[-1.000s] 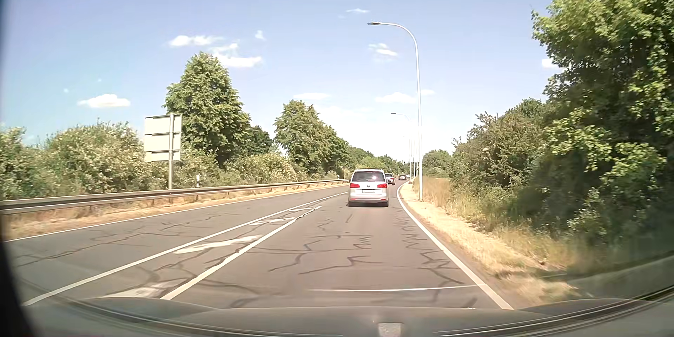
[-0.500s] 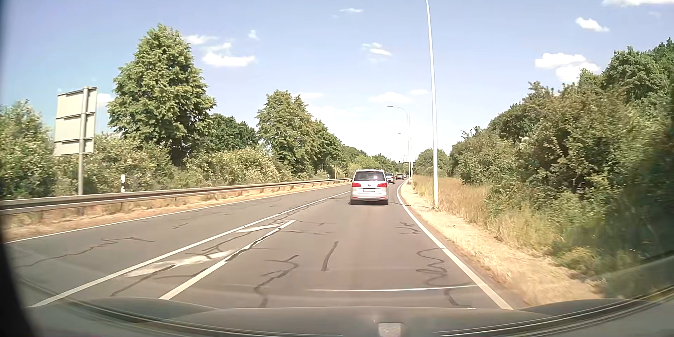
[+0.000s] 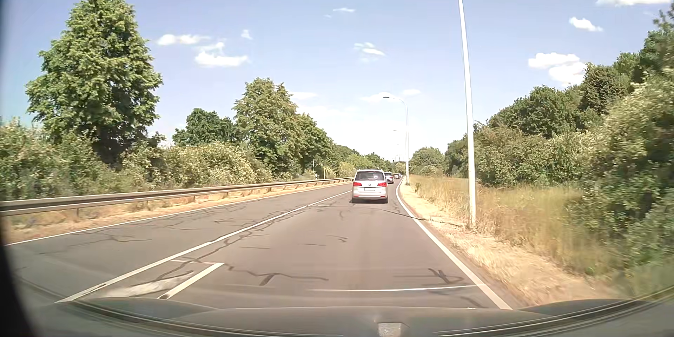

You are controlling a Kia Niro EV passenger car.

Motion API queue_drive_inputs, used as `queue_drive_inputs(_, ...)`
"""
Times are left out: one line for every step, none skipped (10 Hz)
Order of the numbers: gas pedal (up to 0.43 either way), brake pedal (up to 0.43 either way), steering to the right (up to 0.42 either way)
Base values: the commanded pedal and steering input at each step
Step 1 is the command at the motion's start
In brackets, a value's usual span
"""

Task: Follow the waypoints while adhering to traffic rules and regulations

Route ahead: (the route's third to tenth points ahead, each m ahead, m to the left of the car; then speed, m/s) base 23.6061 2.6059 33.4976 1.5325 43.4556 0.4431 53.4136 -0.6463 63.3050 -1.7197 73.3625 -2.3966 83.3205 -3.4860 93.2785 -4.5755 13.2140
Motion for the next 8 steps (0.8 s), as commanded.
queue_drive_inputs(0.189,0.03,0.014)
queue_drive_inputs(0.197,0.03,0.014)
queue_drive_inputs(0.197,0.03,0.014)
queue_drive_inputs(0.197,0.03,0.014)
queue_drive_inputs(0.209,0.03,0.014)
queue_drive_inputs(0.209,0.03,0.014)
queue_drive_inputs(0.209,0.03,0.014)
queue_drive_inputs(0.209,0.03,0.014)
